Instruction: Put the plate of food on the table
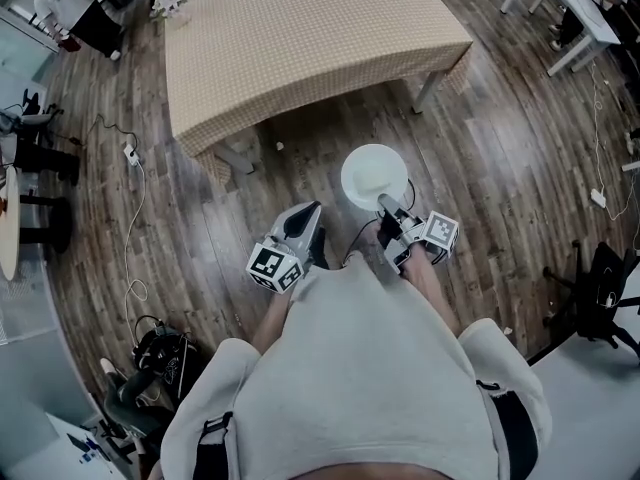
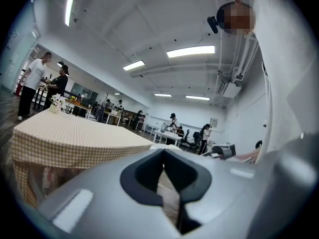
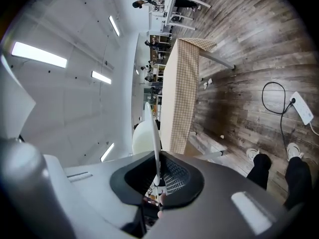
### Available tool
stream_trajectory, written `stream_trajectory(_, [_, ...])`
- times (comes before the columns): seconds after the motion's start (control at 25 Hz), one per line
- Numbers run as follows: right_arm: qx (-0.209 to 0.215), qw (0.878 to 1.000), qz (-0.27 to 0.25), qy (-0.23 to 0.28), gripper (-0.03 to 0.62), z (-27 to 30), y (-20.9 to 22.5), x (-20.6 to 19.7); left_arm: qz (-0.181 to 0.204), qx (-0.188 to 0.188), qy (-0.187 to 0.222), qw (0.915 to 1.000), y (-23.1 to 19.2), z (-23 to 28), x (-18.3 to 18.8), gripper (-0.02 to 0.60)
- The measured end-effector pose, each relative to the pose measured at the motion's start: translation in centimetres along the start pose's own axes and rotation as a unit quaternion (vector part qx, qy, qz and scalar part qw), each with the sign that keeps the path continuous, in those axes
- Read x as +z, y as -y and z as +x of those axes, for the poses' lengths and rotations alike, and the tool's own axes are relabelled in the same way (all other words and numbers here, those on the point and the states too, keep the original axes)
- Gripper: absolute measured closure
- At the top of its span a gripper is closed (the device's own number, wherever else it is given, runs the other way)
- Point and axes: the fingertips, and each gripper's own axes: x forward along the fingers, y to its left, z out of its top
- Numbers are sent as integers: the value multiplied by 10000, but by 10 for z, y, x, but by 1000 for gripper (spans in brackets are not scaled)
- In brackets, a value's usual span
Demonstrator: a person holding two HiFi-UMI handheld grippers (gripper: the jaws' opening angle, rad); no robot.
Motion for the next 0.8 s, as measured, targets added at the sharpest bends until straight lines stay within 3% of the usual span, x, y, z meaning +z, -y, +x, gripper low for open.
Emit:
stream_trajectory(0.4, [77, 9998, -2, 191, 576, 21, -2, 27, 29, -251, 3, 9997, -26, 50, 5, 572])
stream_trajectory(0.8, [-108, 9994, -60, 321, 577, 102, -16, 91, -57, -443, -14, 9990, -108, 125, 32, 572])
